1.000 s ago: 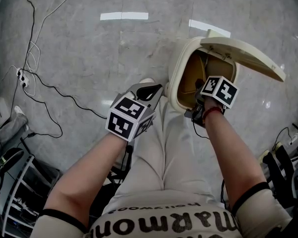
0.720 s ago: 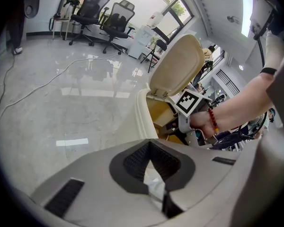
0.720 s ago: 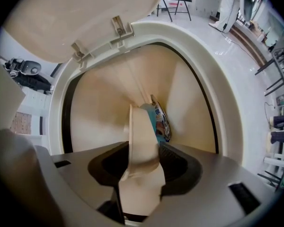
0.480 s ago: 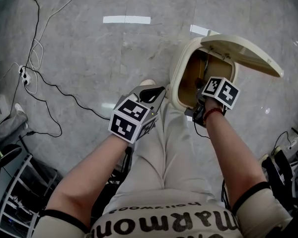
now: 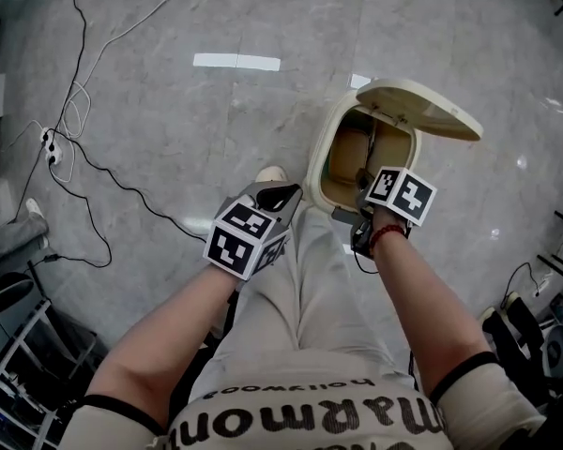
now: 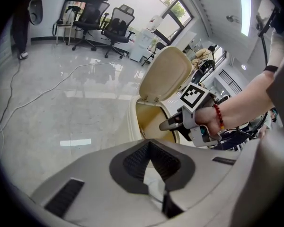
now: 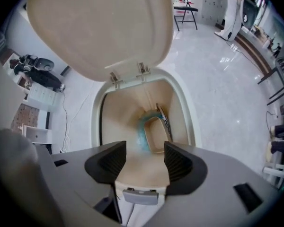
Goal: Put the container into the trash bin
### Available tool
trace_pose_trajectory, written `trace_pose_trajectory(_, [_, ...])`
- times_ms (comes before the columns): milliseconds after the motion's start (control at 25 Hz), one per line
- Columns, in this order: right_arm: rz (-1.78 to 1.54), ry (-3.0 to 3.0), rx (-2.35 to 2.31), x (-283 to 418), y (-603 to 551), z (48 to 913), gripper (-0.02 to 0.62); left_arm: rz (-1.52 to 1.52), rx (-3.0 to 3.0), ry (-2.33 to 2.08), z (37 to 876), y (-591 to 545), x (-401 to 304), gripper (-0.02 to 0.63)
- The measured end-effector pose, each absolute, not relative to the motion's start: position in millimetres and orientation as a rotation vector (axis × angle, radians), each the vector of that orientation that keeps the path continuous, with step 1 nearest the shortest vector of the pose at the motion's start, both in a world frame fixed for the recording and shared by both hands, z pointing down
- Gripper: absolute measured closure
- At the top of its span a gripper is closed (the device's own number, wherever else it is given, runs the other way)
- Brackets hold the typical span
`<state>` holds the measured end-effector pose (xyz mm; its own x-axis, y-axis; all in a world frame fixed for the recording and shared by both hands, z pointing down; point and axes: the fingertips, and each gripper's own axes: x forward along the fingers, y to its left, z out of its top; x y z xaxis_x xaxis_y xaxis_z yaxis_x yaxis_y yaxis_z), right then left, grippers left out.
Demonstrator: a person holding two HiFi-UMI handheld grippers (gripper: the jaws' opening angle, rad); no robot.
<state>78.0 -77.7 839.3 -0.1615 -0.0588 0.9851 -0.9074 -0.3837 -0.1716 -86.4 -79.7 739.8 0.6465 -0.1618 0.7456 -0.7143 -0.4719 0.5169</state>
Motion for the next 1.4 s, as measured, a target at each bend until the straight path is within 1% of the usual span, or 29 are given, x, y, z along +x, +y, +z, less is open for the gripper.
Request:
trace_pose_trajectory(320, [1.651,-1.26,1.503,83.1,-87.2,747.6,0.362,0.765,2.104,-0.676,648.4,-87.7,-60.9,0.614])
trace_pose_trajectory(480, [1.59,-1.432,1.479,76.6,-103.0,692.4,0.363,0.653,2.191,-0.781,597.1,-96.8,-52.9,0.614])
trace_pose_trajectory(600, [1.56,-1.538,1.44,68.7,-112.4,648.2,0.363,0.559,2.192,-0.748,561.1,-94.0,-41.6,0.612])
trace_pose_trajectory(880, [1.529,-1.72,1.464,69.3,-136.2,564.6,0.364,0.542,2.301,-0.69,491.3,-98.1,-19.5,0.614])
trace_pose_trajectory(1040, [1.476,-1.878,1.524,67.3,-167.0,522.5,0.364,0.479,2.432,-0.891,448.3,-139.3,-36.9,0.614])
trace_pose_trajectory(1160, [1.314,-2.13,1.566,61.9,-199.2,473.2,0.364,0.365,2.563,-1.139,396.8,-170.9,-64.7,0.614])
trace_pose_trajectory(1400, [0.9,-2.465,1.584,57.8,-251.1,375.4,0.364,0.173,2.528,-1.382,327.7,-212.9,-108.4,0.614])
